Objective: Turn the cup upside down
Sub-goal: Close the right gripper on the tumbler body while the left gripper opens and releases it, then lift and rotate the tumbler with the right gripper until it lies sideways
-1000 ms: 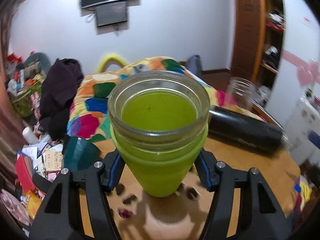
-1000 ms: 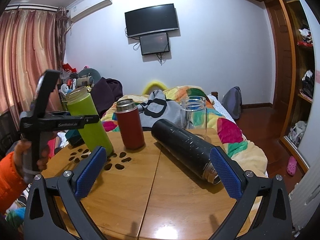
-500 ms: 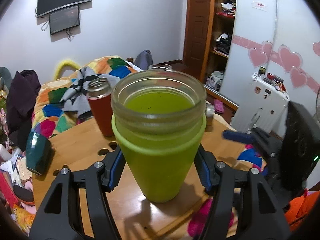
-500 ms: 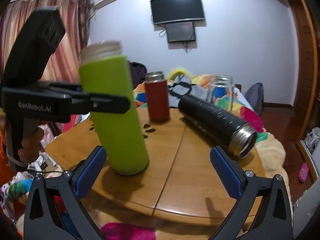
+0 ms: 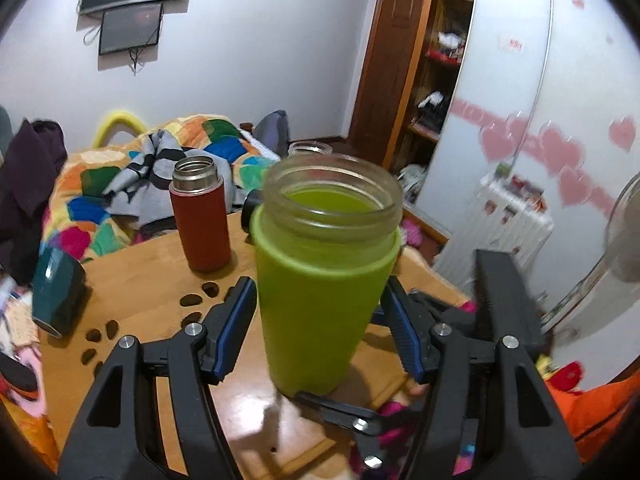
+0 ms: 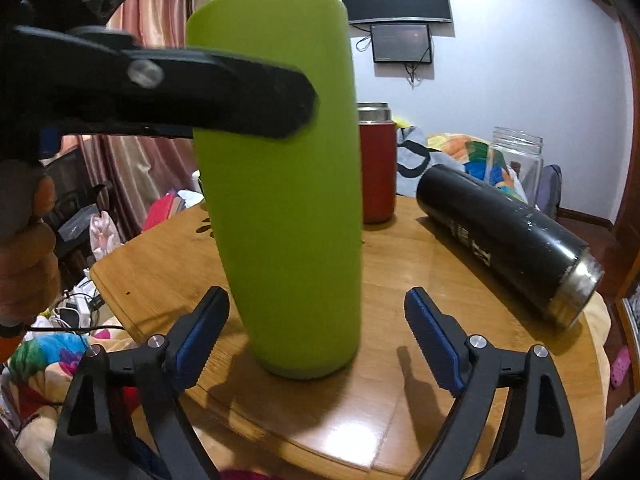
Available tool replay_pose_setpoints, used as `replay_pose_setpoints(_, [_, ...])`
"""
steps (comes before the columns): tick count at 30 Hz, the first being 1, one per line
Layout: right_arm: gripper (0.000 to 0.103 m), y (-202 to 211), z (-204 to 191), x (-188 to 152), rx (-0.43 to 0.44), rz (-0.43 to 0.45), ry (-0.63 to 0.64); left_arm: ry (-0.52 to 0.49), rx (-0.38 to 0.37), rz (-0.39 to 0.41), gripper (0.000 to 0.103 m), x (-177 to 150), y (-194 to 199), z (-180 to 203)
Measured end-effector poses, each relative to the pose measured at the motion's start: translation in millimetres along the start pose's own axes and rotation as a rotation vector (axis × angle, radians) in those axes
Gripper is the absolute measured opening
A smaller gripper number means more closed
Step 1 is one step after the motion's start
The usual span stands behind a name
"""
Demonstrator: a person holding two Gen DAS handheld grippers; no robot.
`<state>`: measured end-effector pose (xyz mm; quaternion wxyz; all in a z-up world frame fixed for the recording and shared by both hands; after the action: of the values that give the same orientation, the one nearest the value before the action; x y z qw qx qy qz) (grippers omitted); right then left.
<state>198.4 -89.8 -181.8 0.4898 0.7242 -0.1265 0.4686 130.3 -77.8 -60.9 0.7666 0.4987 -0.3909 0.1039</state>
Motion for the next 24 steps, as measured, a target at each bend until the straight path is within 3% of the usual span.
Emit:
replay_pose_setpoints(3, [0.087, -4, -2, 1, 0.016, 0.001, -0.004, 0.031, -0.030, 0.024, 0.063, -4, 14, -6])
replay_pose_setpoints(6, [0.087, -4, -8, -3, 0.026, 0.001, -0.006, 0.048, 0.006, 0.074, 0.063, -11, 31, -18])
replay_pose_setpoints(11, [0.063, -11, -17, 0, 0.014, -0.029, 0.008, 0.154, 0.065, 0.105, 0.063, -20, 40, -55])
replay_pose_setpoints(13, [0.063, -12, -16, 1, -0.011, -0.041, 0.010, 0.180, 0.137, 0.096, 0.060, -20, 31, -69])
replay_pose_setpoints(15, [0.063, -12, -16, 1, -0.022, -0.053, 0.011, 0.193, 0.153, 0.084, 0.046, -18, 18, -77])
replay_pose_setpoints(19, [0.062, -9, -20, 2, -0.046, -0.086, 0.049, 0.189, 0.106, 0.064, 0.028, -9, -8, -81])
replay_pose_setpoints(21, [0.062, -8, -22, 4, -0.052, -0.102, 0.074, 0.170, 0.079, 0.054, 0.014, -7, -18, -78])
replay_pose_setpoints(24, [0.062, -3, -21, 4, -0.059, -0.122, 0.125, 0.138, 0.047, 0.029, 0.005, -7, -32, -74])
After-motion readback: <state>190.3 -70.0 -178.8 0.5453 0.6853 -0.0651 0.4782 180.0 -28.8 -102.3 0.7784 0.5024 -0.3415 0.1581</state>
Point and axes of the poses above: each gripper's, at about its wrist camera, not at the fingertips, and y roughly against the way its jaws point, z to its right, x to its top, the point moved 6 cm from there along -y, roughly the way its jaws point, and after that the axes turned 8 degrees about -z, right-handed, at the moved point
